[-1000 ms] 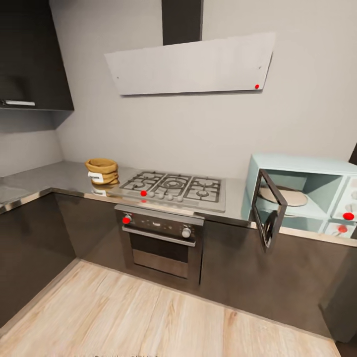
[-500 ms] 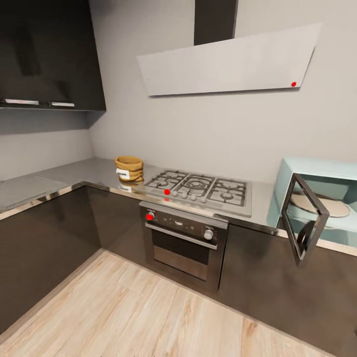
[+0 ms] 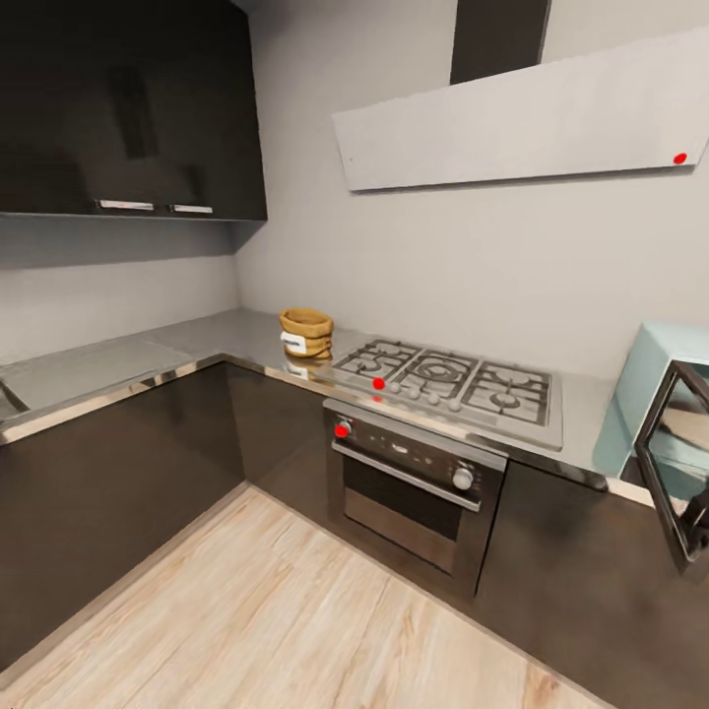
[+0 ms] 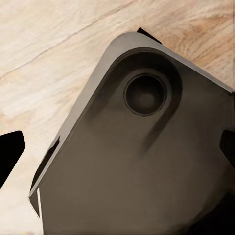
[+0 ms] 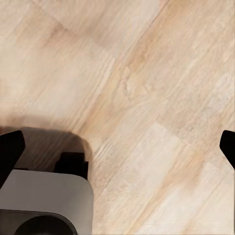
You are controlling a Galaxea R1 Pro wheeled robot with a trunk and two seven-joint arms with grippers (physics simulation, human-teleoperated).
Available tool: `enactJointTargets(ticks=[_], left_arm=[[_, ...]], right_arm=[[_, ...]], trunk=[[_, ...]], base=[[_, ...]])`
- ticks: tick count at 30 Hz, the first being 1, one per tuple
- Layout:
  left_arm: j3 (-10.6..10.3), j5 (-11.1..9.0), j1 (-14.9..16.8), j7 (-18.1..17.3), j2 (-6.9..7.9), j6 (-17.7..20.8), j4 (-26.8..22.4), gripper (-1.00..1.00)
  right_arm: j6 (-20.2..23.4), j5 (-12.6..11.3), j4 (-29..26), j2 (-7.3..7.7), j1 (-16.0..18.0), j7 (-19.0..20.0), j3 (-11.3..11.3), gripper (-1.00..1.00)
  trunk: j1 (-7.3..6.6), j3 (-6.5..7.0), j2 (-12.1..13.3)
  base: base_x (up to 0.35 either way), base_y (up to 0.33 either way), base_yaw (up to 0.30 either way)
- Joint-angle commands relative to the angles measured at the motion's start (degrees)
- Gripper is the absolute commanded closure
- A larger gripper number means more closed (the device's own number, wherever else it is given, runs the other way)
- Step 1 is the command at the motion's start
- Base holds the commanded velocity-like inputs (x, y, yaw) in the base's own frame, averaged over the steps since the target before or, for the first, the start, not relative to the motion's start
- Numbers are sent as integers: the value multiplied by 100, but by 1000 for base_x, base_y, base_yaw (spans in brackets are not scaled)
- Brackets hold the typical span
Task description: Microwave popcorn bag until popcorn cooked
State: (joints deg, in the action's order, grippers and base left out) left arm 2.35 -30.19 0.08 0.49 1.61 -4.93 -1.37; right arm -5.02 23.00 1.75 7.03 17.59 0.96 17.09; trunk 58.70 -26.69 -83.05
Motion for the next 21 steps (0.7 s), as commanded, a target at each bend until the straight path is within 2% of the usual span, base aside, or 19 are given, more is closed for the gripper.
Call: enactJointTargets(ticks=[1,5,7,9,17,21], left_arm=[[17,21,1,4,-2,-12,-3,-100],[28,-5,1,4,13,-6,-3,-100],[33,-11,0,4,14,-1,-3,-100],[35,0,-2,4,15,49,-3,-100],[35,-22,-1,4,40,62,-5,-100],[38,-22,1,4,41,69,-8,-100]], right_arm=[[-36,38,18,4,7,10,49,-100],[-52,56,10,12,7,13,44,-100],[-39,163,10,5,7,20,42,-100],[-47,536,10,1,7,19,41,-100],[-21,583,10,-14,7,29,40,-100],[-18,588,10,-17,7,20,40,-100]], trunk=[[3,-5,-3],[3,-5,-3],[3,-5,-3],[3,-5,-3],[3,-5,-3],[3,-3,-3]], base=[[313,0,300],[320,0,105],[322,0,4],[322,45,1],[322,94,1],[322,104,185]])
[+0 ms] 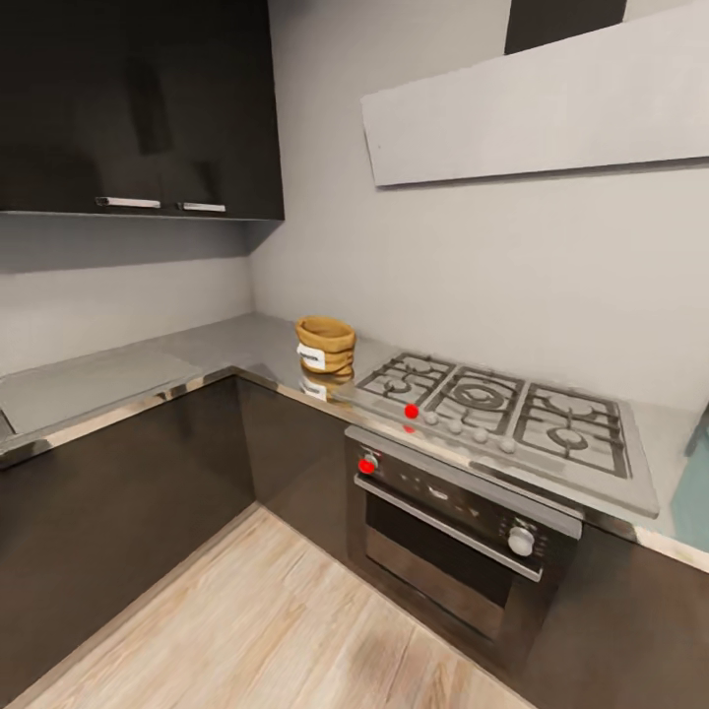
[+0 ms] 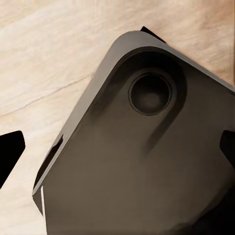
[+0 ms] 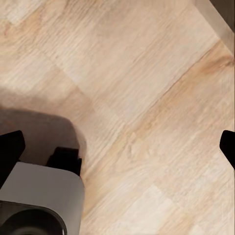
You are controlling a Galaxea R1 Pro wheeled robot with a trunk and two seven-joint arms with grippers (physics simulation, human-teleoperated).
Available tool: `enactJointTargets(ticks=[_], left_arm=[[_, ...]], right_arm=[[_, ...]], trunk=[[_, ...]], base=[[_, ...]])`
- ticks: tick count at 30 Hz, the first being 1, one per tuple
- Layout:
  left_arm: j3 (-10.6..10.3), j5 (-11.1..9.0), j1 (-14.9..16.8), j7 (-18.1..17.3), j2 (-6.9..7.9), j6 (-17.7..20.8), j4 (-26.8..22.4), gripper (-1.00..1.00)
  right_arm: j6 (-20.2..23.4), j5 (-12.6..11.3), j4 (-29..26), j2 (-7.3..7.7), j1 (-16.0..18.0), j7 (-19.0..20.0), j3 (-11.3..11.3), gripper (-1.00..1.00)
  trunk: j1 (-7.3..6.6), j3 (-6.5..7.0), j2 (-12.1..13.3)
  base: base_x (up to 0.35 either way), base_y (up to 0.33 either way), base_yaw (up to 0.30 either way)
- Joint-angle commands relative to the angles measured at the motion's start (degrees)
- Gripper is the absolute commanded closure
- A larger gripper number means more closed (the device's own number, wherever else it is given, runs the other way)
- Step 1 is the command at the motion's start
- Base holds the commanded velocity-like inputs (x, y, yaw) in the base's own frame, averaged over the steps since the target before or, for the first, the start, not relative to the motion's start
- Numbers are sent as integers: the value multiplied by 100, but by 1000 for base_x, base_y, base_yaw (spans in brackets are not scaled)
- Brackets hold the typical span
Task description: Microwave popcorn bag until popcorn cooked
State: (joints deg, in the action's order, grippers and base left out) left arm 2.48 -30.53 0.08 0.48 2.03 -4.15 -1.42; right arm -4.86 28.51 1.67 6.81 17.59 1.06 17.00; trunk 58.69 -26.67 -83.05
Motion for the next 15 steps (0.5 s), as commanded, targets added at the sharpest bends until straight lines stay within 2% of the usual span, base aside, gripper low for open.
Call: enactJointTargets(ticks=[1,5,15], left_arm=[[24,12,1,5,-3,-8,-4,-100],[24,28,0,5,-14,-1,-6,-100],[16,63,-1,5,-19,2,-8,-100]], right_arm=[[-32,39,18,6,7,8,49,-100],[-50,34,18,10,7,6,52,-100],[-57,22,18,23,7,24,54,-100]], trunk=[[3,-5,-3],[3,-5,-3],[3,-5,-3]], base=[[322,104,252],[322,104,212],[322,102,10]])
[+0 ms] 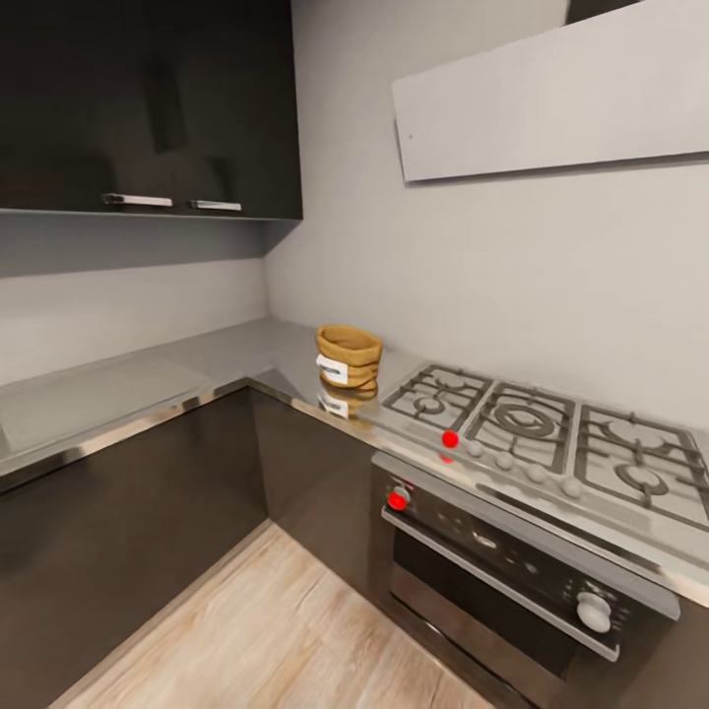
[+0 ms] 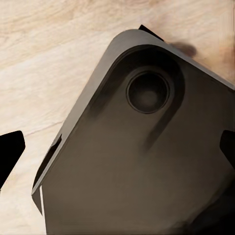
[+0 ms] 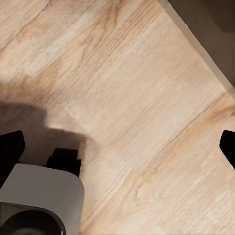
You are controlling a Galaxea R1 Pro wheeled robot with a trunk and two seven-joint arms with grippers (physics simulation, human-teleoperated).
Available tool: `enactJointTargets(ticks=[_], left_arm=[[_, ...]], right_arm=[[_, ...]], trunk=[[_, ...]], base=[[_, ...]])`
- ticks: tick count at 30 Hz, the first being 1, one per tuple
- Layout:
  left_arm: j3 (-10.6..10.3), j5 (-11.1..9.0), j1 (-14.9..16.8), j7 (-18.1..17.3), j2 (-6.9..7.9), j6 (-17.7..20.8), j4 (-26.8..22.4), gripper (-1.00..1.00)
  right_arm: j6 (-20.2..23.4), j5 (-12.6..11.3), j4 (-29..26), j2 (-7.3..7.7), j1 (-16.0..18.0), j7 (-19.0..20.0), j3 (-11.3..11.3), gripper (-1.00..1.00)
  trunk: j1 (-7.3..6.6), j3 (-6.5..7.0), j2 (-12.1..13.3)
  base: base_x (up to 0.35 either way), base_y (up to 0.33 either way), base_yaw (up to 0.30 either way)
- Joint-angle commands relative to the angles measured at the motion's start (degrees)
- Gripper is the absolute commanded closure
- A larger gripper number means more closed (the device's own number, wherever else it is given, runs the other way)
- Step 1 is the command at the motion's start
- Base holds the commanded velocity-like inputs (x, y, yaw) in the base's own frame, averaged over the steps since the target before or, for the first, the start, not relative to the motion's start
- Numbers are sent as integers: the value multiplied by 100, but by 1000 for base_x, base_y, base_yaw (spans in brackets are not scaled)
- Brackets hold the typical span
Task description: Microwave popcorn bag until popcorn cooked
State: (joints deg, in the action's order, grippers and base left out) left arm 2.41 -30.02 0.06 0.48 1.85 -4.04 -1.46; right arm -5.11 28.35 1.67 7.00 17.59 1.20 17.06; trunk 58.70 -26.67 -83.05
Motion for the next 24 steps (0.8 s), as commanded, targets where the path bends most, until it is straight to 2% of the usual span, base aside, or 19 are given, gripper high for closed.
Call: enactJointTargets(ticks=[1,15,19,24], left_arm=[[23,12,1,5,-1,-9,-3,-100],[14,25,2,-11,-2,-47,-3,-100],[14,24,2,-36,-1,-57,-3,-100],[14,22,2,-39,-1,-56,-3,-100]], right_arm=[[-33,41,18,-1,7,4,50,-100],[-62,16,18,-13,7,-11,53,-100],[14,13,25,-73,7,66,52,-100],[238,12,29,-141,-360,100,54,-100]], trunk=[[3,-5,-3],[3,-5,-3],[3,-5,-3],[3,-5,-3]], base=[[321,95,0],[320,118,0],[304,211,-134],[299,219,-240]])
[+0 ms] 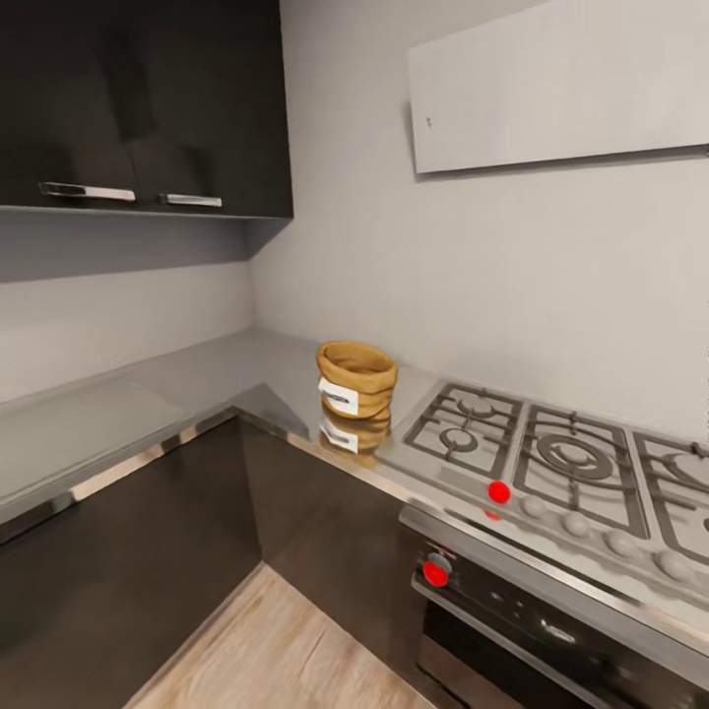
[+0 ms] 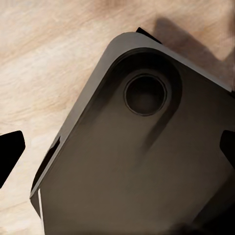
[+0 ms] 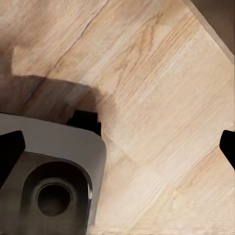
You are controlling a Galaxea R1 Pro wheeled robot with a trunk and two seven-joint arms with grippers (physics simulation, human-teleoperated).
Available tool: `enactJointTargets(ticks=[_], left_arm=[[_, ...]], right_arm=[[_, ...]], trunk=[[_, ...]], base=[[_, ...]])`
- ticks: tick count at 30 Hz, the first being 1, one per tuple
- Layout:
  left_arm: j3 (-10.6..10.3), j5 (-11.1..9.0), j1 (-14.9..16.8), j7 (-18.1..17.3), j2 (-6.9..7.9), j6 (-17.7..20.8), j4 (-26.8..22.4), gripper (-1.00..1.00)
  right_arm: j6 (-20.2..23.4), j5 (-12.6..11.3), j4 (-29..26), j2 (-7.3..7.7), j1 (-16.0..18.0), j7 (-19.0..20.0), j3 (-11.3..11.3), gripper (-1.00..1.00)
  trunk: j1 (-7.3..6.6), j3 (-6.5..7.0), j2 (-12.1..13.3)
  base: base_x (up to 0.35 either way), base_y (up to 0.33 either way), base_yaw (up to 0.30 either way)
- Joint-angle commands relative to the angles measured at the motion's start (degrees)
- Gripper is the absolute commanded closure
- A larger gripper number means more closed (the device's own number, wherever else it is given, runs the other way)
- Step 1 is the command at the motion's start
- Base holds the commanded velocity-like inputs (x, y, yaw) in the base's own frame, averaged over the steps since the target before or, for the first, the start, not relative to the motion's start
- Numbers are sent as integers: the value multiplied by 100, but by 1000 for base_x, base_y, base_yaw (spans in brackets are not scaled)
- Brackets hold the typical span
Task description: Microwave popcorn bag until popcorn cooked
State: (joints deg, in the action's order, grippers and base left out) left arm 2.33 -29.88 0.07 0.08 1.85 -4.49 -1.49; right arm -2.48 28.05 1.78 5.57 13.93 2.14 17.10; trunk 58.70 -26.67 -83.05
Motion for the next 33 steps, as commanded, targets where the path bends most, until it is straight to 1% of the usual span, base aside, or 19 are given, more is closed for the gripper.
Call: enactJointTargets(ticks=[1,3,7,13,15,17,19,23,24,26,30,33], left_arm=[[22,5,1,5,-1,-13,-1,-100],[25,-32,0,21,-1,-36,-1,-100],[31,-43,1,27,-8,-54,0,-100],[39,-44,-1,35,-6,-60,0,-100],[39,-44,-1,36,-5,-60,-1,-100],[40,-44,-2,36,-9,-60,-1,-100],[40,-44,1,36,-9,-60,0,-100],[43,-44,1,36,-9,-59,-1,-100],[47,-46,1,41,-13,-63,-1,-100],[56,-59,1,44,-10,-72,-1,-100],[57,-61,-1,45,-9,-72,-1,-100],[59,-61,0,48,-18,-73,-1,-100]], right_arm=[[-12,41,16,-21,-37,6,52,-100],[-2,35,15,-43,-76,0,56,-100],[-62,42,15,-41,-83,-3,49,-100],[-70,96,4,1,-84,-14,40,-100],[-74,187,2,7,-84,-43,39,-100],[-80,522,-1,2,-84,-69,41,-100],[-78,692,1,-8,-84,-73,40,-100],[-72,733,0,-3,-84,-60,45,-100],[-51,736,-1,-37,-84,-37,46,-100],[-32,737,-2,-59,-84,-18,47,-100],[-16,744,-37,-12,-84,-1,42,-100],[0,750,-90,-26,-84,14,51,-100]], trunk=[[3,-5,-3],[3,-5,-3],[3,-5,-3],[3,-5,-3],[3,-5,-3],[3,-5,-3],[3,-5,-3],[3,-5,-3],[3,-5,-3],[3,-5,-3],[3,-5,-3],[3,-5,-3]], base=[[295,224,-256],[287,234,-266],[262,253,-267],[96,100,-66],[9,9,-6],[2,2,-1],[0,0,0],[0,0,0],[-150,0,0],[-299,0,0],[-330,0,0],[-291,0,0]])
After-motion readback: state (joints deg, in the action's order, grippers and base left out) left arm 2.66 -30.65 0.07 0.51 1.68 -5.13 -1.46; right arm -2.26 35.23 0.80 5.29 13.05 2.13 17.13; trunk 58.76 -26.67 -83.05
